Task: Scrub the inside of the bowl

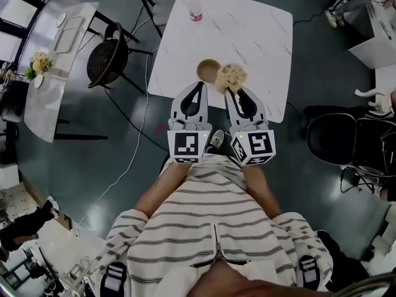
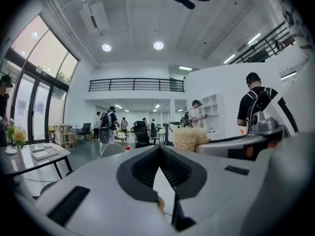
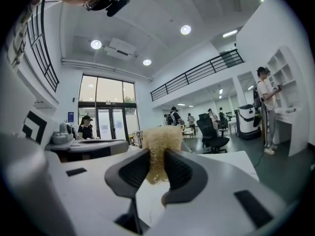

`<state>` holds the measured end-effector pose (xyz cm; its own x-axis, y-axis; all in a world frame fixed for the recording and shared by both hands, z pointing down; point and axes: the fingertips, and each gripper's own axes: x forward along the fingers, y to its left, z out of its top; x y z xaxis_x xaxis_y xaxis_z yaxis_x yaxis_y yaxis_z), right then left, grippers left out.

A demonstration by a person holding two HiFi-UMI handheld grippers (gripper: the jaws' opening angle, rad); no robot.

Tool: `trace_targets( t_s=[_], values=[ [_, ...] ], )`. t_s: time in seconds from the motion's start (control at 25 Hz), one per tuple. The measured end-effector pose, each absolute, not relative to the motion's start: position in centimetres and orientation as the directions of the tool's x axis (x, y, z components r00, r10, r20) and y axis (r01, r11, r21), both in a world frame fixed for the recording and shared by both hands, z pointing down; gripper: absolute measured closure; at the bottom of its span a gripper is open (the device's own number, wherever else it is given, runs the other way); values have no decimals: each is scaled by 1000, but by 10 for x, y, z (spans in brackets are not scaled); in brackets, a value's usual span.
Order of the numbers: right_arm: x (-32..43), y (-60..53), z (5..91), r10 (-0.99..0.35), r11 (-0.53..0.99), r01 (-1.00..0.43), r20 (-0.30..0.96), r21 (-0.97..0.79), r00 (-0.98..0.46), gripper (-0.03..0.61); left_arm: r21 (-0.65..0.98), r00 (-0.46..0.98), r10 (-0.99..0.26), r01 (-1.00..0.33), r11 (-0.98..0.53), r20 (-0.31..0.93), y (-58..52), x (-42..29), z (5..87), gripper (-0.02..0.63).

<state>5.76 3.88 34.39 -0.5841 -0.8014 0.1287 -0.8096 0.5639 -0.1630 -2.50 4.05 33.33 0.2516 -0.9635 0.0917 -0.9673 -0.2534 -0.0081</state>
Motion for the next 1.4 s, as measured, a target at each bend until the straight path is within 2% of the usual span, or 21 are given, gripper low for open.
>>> trace_targets(
  t_s=[0.6,1.04,1.4],
  values=[
    [29,-1,379,-753,586,-789,233,-187,-615,480,49,274,-946,-962,-269,174,-10,-51,366,607],
    [11,-33,395,-761,560,-813,289,-160,-581,480,67,317,-924,-949,-309,216,-45,-70,389,607],
    [6,-45,425,-746,519,-836,384,-177,-545,480,105,346,-891,-938,-330,294,-66,-80,419,607]
  ],
)
